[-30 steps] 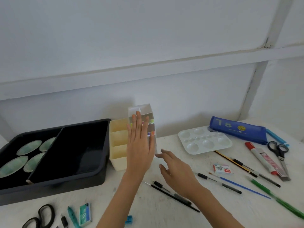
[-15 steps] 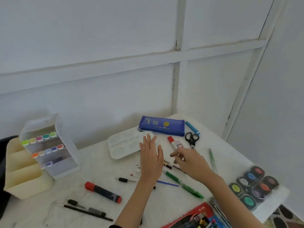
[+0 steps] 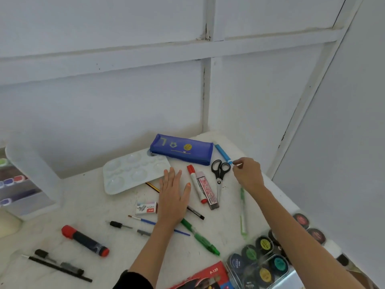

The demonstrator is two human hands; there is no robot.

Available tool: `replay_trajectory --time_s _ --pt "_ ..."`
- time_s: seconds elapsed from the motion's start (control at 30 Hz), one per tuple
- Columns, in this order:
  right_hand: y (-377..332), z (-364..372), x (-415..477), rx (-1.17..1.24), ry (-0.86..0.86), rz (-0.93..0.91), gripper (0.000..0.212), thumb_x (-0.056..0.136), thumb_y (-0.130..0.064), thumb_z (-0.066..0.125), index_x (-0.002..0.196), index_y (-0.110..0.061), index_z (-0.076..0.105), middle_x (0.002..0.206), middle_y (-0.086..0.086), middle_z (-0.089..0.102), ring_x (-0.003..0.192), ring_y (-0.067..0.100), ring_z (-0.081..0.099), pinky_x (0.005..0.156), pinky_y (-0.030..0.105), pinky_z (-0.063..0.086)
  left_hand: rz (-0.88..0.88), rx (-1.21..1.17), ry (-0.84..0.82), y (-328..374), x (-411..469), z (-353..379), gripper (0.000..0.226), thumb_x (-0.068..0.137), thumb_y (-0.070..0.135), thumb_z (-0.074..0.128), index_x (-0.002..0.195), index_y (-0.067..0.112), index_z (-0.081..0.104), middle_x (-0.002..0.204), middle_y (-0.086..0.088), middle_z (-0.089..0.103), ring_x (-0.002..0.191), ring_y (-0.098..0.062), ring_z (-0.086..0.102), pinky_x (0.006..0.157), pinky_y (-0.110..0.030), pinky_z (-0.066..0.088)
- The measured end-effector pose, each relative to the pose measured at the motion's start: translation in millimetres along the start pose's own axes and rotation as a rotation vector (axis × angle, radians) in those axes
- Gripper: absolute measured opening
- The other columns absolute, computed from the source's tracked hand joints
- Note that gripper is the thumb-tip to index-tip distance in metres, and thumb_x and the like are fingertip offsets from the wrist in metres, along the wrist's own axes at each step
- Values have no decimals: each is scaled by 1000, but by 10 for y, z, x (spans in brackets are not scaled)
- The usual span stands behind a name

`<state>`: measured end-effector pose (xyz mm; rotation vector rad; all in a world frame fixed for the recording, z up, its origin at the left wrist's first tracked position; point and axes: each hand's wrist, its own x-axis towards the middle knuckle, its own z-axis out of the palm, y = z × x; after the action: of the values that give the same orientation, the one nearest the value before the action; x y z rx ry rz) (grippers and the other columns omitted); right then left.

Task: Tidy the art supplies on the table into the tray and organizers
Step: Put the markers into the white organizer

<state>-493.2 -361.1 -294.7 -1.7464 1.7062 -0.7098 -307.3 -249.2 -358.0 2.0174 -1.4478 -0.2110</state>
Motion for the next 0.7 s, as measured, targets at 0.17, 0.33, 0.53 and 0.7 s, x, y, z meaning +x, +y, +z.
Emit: replay_trajectory --time_s 0.17,0.33,0.53,0.7 --pt "-138 165 339 -103 32 31 30 94 -24 52 111 -1 59 113 14 57 96 28 59 75 35 47 -6 -16 -12 4 8 -9 65 90 48 25 149 22 21 158 2 3 144 -8 -10 115 -24 -9" --pt "-152 332 504 -249 39 47 29 90 -33 59 96 -4 62 100 11 58 86 26 59 63 32 47 16 -47 4 10 -11 -24 63 90 47 28 149 24 21 158 7 -3 141 -2 -18 114 -21 -11" --pt "-161 297 419 2 106 54 21 87 -20 65 96 0 65 86 8 62 69 18 54 55 26 40 12 -96 -1 20 -28 -31 72 85 58 19 149 26 21 157 9 -5 139 1 -20 113 -19 -12" --pt "-311 144 202 317 262 -60 22 85 -16 68 97 2 67 88 10 66 60 8 49 50 6 38 14 -99 -7 25 -28 -42 71 86 59 19 149 27 20 157 10 -7 139 0 -21 112 -19 -13"
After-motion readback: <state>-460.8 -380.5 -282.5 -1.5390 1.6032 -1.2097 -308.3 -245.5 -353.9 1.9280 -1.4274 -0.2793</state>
